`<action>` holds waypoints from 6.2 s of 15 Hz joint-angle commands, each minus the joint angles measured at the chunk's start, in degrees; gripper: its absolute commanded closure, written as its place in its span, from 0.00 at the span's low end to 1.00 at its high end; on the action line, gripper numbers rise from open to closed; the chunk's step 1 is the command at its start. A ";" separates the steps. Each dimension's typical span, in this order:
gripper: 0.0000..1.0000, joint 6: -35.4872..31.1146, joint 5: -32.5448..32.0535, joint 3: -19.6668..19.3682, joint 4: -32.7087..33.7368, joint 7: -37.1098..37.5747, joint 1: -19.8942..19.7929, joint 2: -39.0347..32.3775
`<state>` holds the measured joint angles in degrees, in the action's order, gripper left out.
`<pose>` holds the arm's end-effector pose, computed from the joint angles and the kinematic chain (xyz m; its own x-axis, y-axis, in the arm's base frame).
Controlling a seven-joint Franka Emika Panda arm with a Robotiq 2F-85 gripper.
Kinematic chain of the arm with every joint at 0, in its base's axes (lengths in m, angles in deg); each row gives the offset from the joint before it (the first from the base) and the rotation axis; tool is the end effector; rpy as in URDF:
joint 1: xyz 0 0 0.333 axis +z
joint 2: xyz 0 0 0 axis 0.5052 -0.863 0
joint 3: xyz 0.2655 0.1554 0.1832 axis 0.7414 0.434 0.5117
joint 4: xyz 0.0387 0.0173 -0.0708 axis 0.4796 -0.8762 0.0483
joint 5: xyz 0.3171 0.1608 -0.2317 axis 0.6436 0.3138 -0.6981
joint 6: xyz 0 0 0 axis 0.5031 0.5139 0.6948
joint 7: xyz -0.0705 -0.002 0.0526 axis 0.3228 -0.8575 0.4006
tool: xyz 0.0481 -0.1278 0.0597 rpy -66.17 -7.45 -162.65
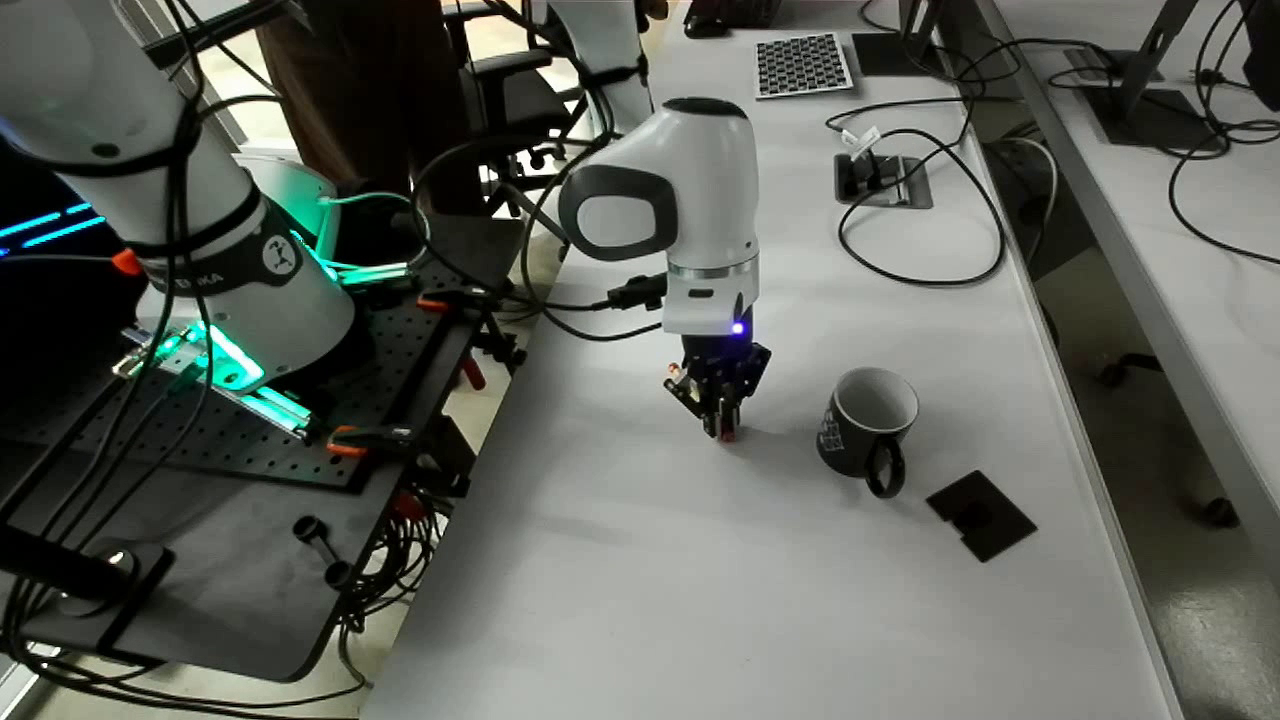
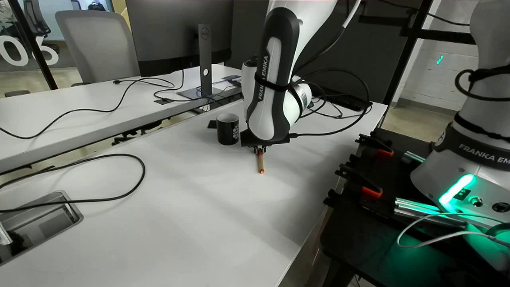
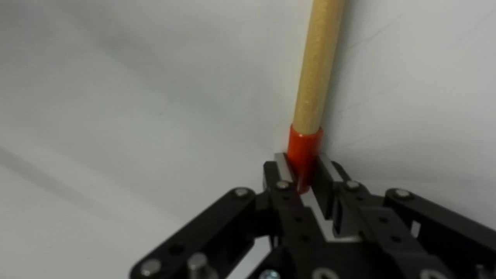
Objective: Put the marker in the mug
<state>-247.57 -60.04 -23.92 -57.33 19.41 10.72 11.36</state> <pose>0.5177 0.0497 0.0011 0.6270 -0.7141 0.3114 -0.7677 -0.6343 0.0912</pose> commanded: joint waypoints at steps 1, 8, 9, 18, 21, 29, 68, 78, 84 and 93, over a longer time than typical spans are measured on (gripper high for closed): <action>0.95 -0.49 0.24 1.37 0.30 1.22 -1.58 -0.04; 0.95 -0.91 0.15 1.00 0.01 2.15 -1.17 0.11; 0.95 -1.00 0.13 0.60 -0.26 2.29 -0.64 0.27; 0.95 -4.00 1.77 -12.08 -8.61 2.95 14.00 4.76; 0.95 -3.90 2.31 -17.76 -10.99 2.83 20.62 5.43; 0.95 -3.25 3.59 -25.04 -12.98 2.73 30.85 4.55; 0.95 -20.78 16.54 -31.02 -5.05 4.57 38.43 -9.16; 0.95 -20.58 26.85 -37.01 -3.06 2.80 42.53 -21.83; 0.95 -17.43 32.88 -36.71 -0.25 4.90 45.32 -33.96; 0.81 -15.28 33.63 -35.26 -0.12 3.70 45.92 -34.59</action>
<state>-262.85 -26.41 -59.18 -57.45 23.11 56.64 -23.22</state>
